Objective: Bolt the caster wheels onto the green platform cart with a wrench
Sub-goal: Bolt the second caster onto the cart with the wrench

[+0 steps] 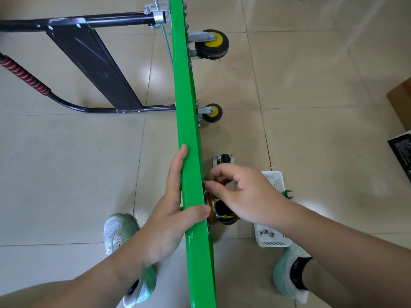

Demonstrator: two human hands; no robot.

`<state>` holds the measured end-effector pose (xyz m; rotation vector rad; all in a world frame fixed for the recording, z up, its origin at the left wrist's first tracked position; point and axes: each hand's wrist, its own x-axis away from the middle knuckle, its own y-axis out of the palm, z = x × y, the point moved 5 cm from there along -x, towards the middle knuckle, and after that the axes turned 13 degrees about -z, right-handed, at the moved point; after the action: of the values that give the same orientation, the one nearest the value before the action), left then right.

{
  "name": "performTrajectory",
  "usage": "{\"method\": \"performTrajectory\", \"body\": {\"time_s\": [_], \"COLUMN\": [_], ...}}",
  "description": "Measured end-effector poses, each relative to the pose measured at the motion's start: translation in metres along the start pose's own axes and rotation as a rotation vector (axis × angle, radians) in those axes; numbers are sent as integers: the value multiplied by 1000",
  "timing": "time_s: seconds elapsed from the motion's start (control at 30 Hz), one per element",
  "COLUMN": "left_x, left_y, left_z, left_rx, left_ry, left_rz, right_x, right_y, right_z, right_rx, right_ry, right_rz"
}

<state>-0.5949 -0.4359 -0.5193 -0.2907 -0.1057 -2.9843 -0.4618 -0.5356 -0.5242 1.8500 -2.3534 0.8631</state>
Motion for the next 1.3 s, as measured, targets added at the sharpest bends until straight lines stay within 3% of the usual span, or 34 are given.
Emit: {"method": "performTrajectory", "body": {"time_s": [0.77,0.9,1.13,1.3], "left_x": [0,0,0,-1], "left_y": [0,0,1,1], "left_z": [-1,1,2,-2], "left_rx": [9,25,25,2], "left_ry": [-1,18,35,47], "left_rz": [-3,-2,20,58], "right_x": [2,21,94,135], "right_y": [5,-11,-40,-16], "right_z": [-8,-1,76,181], "right_rx": [19,-27,-44,96], "right_ry": [-48,-16,278,653], "right_rz": [-34,84,342,155]}}
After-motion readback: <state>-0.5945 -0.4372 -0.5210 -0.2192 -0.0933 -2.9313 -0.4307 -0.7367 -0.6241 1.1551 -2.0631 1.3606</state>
